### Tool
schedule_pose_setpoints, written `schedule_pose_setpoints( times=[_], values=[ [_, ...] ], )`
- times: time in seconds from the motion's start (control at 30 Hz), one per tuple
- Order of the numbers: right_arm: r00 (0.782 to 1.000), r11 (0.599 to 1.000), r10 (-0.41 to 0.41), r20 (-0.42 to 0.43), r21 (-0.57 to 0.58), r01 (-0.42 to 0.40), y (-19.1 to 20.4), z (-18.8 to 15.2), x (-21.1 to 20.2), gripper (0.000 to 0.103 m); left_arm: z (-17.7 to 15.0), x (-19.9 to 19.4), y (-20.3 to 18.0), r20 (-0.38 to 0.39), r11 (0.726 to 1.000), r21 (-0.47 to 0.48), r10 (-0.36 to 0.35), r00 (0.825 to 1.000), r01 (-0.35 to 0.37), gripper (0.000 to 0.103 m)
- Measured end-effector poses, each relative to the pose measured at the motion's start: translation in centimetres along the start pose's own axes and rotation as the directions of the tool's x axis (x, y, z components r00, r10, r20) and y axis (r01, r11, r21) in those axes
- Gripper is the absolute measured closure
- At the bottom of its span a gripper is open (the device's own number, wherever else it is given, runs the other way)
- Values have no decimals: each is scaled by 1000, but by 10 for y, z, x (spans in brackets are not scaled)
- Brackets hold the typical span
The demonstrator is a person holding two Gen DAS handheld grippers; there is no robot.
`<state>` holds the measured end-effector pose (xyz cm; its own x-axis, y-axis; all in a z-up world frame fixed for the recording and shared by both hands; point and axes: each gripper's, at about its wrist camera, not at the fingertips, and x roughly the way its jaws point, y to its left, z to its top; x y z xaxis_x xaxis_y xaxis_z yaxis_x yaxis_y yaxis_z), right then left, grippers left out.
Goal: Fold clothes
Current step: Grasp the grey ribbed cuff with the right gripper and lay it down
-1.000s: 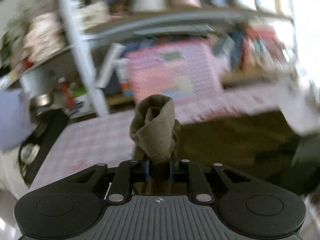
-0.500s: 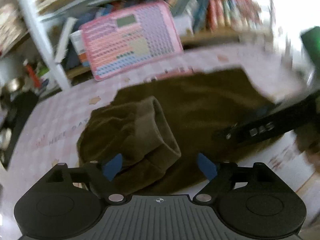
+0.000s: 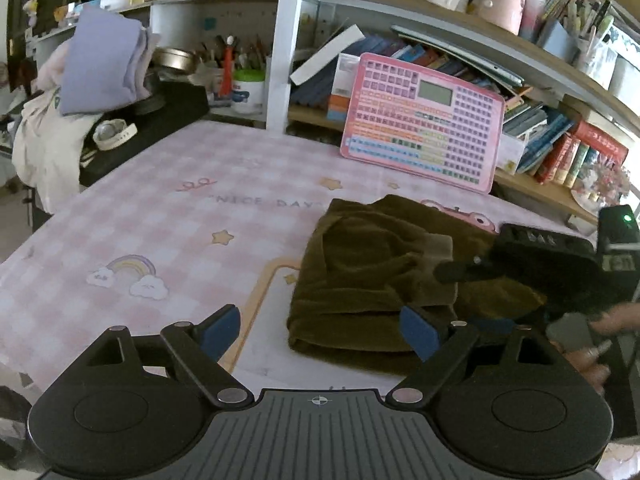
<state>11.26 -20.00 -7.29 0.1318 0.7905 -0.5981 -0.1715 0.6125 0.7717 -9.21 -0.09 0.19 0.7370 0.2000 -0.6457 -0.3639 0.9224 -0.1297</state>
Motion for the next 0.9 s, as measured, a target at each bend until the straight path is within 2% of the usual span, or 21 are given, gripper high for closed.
schedule_pose_setpoints(
  times=[0.03, 0.1, 0.13, 0.17, 0.23, 0.27, 0.3, 0.43, 0.57, 0.67, 0.77, 0.9],
  values=[
    [1000, 1000, 2, -6, 11, -2, 2, 1, 4, 16, 0, 1, 1, -1, 1000, 4, -2, 1000, 2, 13],
    [1000, 1000, -2, -22, 27, 3, 5, 2, 13, 46, 3, 5, 6, -9, 1000, 7, -7, 1000, 7, 13],
    [999, 1000, -5, -33, 25, 6, 8, 2, 18, 74, 4, 6, 7, -9, 1000, 8, -8, 1000, 8, 13],
    [999, 1000, 5, -36, 10, -4, 12, 2, 19, 80, 6, 6, 9, -8, 1000, 11, -10, 1000, 10, 13],
    [998, 998, 59, -21, -35, -59, 23, 3, 13, 84, 9, 6, 11, -2, 1000, 17, -13, 1000, 13, 13],
    [994, 992, 109, -1, -65, -109, 30, 3, 5, 85, 10, 6, 12, 3, 1000, 22, -17, 1000, 17, 13],
    [993, 991, 117, 6, -61, -117, 29, 3, 3, 85, 12, 6, 13, 5, 999, 25, -21, 1000, 21, 13],
    [996, 996, 91, 21, -1, -91, 9, 3, 3, 85, 13, 12, 17, -15, 999, 25, -33, 999, 33, 13],
    [997, 996, 63, 34, 60, -65, -10, 3, 2, 80, 16, 15, 17, -25, 998, 39, -46, 999, 47, 13],
    [998, 993, 42, 43, 106, -47, -24, 3, 2, 68, 17, 17, 15, -33, 997, 48, -52, 998, 54, 13],
    [998, 997, 9, 64, 77, -14, -18, 0, -9, 55, 18, 17, 13, -24, 997, 49, -64, 998, 65, 13],
    [993, 999, -38, 109, 33, 34, -16, -8, -27, 49, 20, 20, 7, -14, 996, 46, -75, 997, 76, 13]
  ],
)
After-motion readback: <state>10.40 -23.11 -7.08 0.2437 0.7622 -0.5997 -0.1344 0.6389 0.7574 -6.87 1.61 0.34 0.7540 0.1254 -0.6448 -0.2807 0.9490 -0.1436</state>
